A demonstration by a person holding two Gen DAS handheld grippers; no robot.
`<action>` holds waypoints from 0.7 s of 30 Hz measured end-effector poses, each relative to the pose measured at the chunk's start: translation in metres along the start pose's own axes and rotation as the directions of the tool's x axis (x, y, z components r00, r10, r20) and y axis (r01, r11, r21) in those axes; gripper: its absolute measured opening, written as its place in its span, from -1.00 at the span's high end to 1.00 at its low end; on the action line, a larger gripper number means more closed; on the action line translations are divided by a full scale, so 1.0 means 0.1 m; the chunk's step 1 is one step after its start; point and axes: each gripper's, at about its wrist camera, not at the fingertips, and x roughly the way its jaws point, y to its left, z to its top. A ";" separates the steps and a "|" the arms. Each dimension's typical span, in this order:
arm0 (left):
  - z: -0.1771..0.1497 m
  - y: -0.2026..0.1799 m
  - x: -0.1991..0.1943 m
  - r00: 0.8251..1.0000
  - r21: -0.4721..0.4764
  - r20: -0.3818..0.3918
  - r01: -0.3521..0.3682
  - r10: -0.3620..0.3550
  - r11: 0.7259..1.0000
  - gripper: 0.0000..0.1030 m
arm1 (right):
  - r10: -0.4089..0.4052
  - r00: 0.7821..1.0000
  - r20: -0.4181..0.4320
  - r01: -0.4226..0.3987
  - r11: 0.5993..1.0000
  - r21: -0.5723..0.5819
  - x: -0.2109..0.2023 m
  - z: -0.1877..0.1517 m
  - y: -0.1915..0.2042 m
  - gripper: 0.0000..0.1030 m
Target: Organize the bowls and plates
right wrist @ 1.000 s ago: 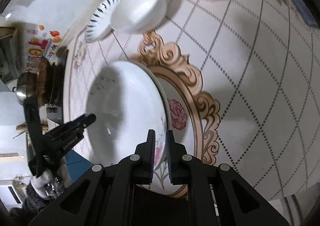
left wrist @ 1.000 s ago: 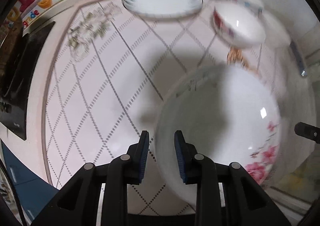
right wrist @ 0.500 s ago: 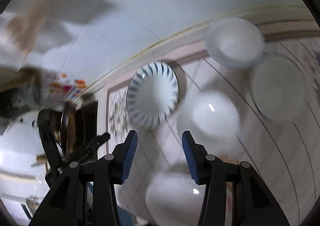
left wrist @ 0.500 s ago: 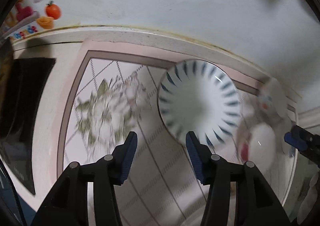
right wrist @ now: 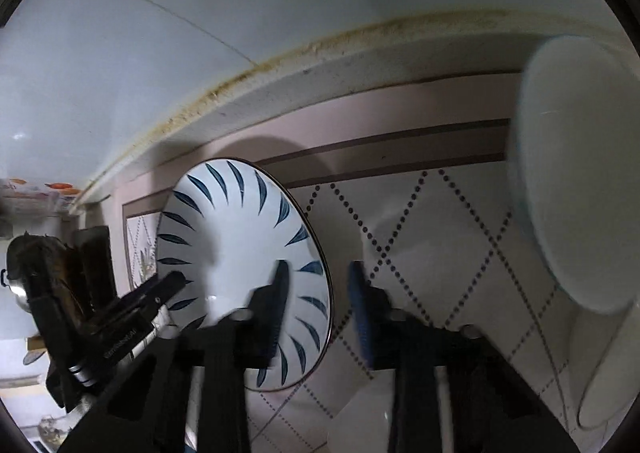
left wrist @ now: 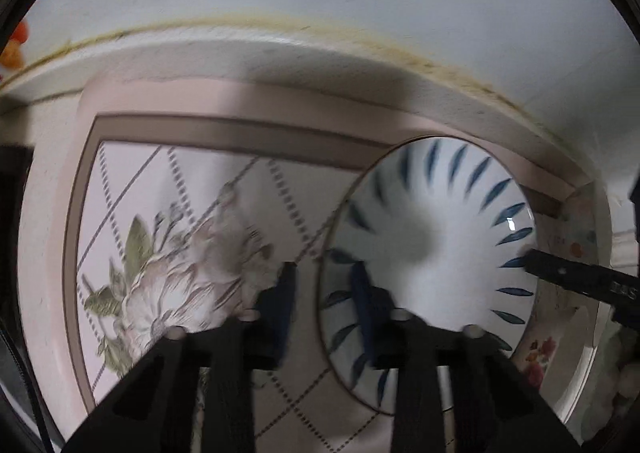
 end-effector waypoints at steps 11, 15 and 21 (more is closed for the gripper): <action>-0.18 -0.21 -0.20 0.998 0.050 0.050 -0.037 0.035 0.998 0.75 | 0.009 0.999 0.045 -0.008 1.000 -0.005 -0.06 -0.04 -0.05 0.81; -0.36 -0.24 -0.45 0.997 0.051 0.068 -0.028 0.024 0.998 0.75 | 0.021 0.997 0.069 -0.020 1.000 -0.016 -0.23 -0.11 -0.01 0.81; -0.57 -0.25 -0.87 0.994 0.063 0.107 -0.011 0.004 0.998 0.75 | 0.039 0.994 0.097 -0.033 0.997 -0.068 -0.65 -0.39 0.07 0.81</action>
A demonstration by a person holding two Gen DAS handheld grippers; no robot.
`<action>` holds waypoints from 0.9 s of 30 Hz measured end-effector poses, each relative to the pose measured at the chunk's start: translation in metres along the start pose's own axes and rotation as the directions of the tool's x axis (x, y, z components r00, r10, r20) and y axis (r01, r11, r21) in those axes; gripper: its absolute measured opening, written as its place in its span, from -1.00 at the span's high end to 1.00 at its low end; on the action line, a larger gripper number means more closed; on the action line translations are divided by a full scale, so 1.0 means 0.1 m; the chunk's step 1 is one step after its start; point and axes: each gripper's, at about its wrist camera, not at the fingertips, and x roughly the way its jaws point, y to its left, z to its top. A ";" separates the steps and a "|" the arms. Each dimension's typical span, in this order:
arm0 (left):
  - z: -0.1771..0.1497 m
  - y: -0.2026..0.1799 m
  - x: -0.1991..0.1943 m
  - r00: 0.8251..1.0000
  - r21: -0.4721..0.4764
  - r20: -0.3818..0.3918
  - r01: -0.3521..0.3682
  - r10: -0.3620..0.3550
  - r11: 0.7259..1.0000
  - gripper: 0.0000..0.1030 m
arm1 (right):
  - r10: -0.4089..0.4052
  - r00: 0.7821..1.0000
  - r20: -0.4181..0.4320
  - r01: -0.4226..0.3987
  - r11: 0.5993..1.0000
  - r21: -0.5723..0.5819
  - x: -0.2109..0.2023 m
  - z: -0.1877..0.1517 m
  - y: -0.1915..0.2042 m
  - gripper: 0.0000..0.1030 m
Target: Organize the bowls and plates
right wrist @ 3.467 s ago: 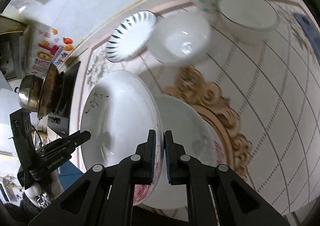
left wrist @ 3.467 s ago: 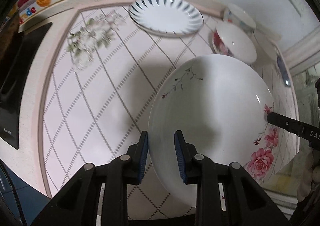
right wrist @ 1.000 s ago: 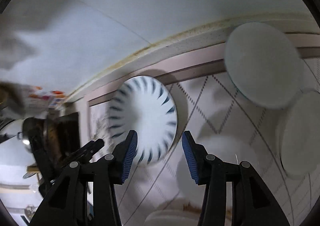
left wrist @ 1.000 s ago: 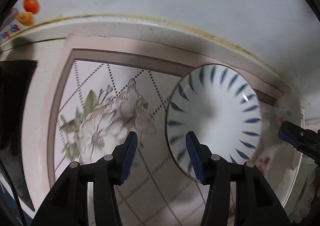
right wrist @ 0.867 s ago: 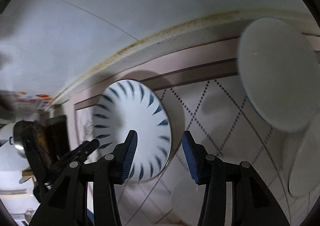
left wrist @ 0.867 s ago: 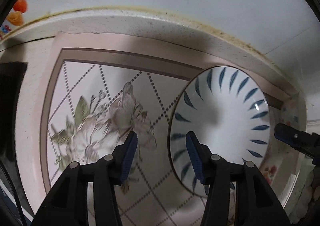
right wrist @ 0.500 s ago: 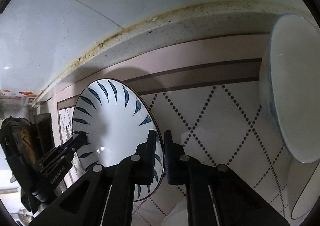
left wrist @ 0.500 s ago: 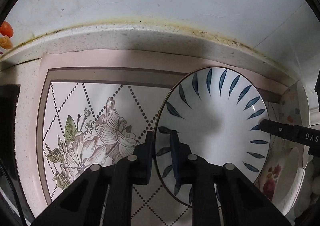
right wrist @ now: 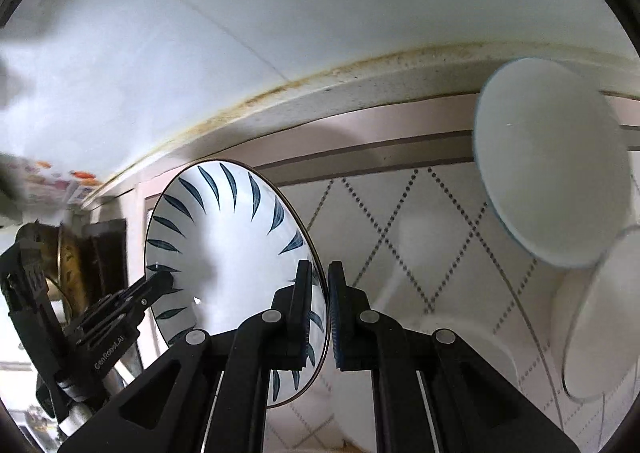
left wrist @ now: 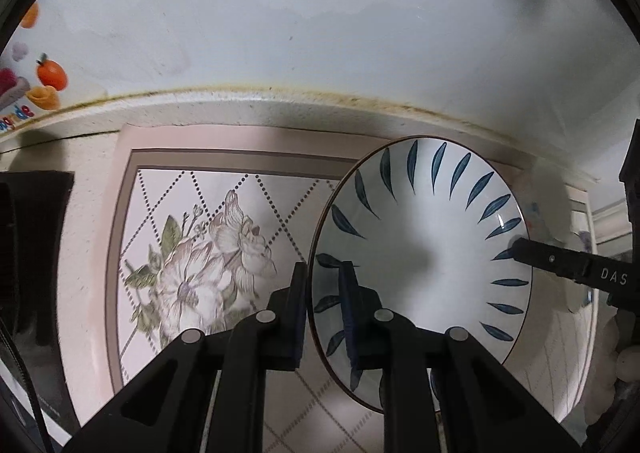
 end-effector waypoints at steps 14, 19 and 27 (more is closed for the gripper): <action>-0.59 -0.46 -0.77 0.998 0.070 0.054 0.038 -0.042 0.997 0.75 | 0.028 0.999 0.021 -0.027 0.999 -0.040 -0.84 -1.07 -0.13 0.82; -0.98 -0.57 -0.74 0.998 0.090 0.024 0.056 -0.058 0.994 0.75 | 0.038 0.999 0.016 -0.038 0.999 -0.017 -1.02 -1.57 -0.33 0.82; -1.51 -0.72 -0.57 0.996 0.109 -0.059 0.068 -0.062 0.992 0.75 | 0.024 1.000 -0.017 -0.024 1.000 0.008 -0.99 -2.21 -0.65 0.82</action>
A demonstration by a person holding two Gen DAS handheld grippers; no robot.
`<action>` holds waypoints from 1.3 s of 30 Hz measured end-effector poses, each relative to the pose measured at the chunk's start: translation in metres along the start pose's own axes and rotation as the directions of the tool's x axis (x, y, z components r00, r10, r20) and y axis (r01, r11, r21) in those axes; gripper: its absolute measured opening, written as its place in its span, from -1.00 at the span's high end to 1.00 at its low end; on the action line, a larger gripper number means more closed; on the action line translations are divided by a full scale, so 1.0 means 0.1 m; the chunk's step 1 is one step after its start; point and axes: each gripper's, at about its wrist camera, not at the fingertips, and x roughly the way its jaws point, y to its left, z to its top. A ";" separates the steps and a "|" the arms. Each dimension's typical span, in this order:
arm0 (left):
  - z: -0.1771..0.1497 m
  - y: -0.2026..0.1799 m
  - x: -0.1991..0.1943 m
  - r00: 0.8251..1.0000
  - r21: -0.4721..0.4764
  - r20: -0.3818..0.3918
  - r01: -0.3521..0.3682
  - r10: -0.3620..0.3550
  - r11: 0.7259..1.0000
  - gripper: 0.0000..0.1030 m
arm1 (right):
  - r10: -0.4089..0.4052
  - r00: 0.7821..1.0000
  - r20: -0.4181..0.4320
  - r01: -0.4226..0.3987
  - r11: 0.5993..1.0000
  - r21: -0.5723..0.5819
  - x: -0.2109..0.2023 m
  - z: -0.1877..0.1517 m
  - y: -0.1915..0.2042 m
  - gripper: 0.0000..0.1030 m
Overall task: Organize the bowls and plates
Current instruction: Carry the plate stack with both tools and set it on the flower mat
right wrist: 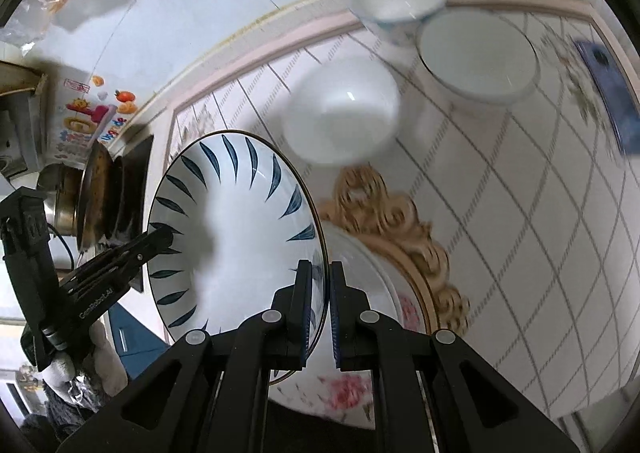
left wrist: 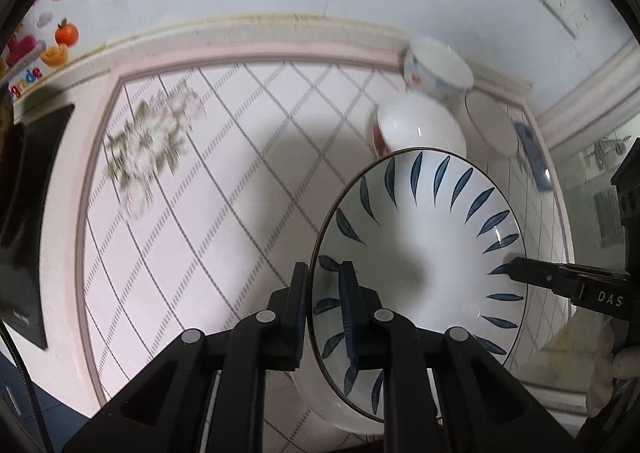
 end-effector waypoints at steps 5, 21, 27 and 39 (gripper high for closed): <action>-0.25 -0.05 0.16 0.999 0.007 -0.045 -0.016 0.017 1.000 0.75 | -0.011 0.999 -0.037 0.012 1.000 0.014 0.20 -0.24 -0.14 0.82; -0.44 -0.05 0.54 0.992 -0.003 -0.100 -0.077 0.077 0.997 0.73 | -0.036 0.997 -0.064 0.036 0.999 0.006 0.63 -0.56 -0.33 0.81; -0.43 -0.08 0.55 0.992 0.000 -0.093 -0.090 0.089 0.996 0.71 | -0.045 0.997 -0.058 0.045 0.999 -0.002 0.66 -0.54 -0.33 0.81; -0.50 -0.09 0.62 0.989 -0.058 -0.121 -0.091 0.083 0.994 0.66 | -0.012 0.998 -0.059 0.014 1.000 0.028 0.61 -0.58 -0.38 0.72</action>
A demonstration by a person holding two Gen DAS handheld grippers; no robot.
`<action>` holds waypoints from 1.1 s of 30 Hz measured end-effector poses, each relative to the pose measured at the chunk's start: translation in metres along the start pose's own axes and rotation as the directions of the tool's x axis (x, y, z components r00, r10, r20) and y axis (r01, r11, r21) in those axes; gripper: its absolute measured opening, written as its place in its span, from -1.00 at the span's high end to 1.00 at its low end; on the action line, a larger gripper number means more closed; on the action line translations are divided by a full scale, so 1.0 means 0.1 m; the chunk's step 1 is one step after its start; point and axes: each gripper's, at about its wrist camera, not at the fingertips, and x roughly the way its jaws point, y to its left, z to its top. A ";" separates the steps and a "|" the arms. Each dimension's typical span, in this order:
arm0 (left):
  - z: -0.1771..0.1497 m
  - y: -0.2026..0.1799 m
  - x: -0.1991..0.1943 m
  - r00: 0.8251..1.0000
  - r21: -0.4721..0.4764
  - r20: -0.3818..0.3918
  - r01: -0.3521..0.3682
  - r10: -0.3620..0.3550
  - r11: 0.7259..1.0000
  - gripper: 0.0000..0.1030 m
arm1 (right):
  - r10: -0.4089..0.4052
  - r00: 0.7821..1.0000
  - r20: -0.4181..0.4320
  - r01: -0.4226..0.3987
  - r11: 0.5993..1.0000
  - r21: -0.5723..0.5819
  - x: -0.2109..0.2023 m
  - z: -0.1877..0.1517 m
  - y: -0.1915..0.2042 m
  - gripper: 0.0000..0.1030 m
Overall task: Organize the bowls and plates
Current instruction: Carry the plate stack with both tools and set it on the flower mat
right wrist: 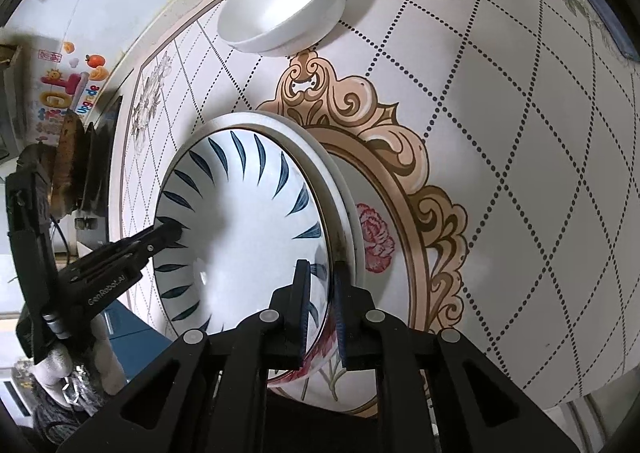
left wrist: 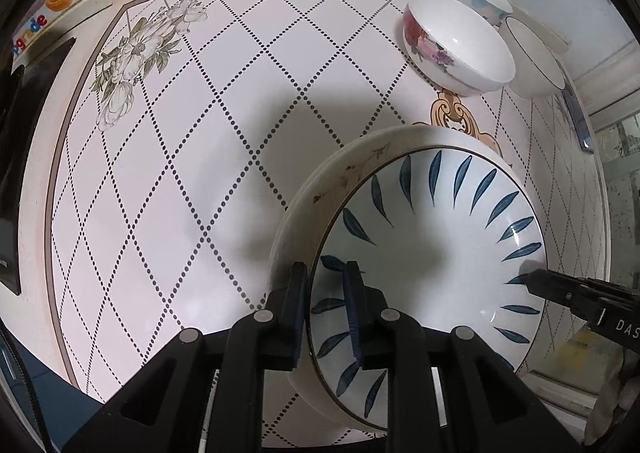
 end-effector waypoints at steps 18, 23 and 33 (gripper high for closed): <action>-0.13 0.07 -0.33 1.000 -0.010 0.029 -0.004 0.004 1.000 0.66 | -0.046 0.999 0.026 0.046 0.999 -0.006 -0.17 -0.17 0.13 0.71; -0.32 0.04 -0.80 0.996 0.010 0.086 -0.002 0.002 1.000 0.62 | -0.091 0.993 0.077 0.094 0.995 -0.035 -0.51 -0.39 0.38 0.64; -0.66 0.04 -1.74 0.980 0.064 0.196 0.030 -0.042 0.997 0.50 | -0.140 0.964 0.228 0.153 0.987 -0.042 -1.39 -1.07 0.99 -0.23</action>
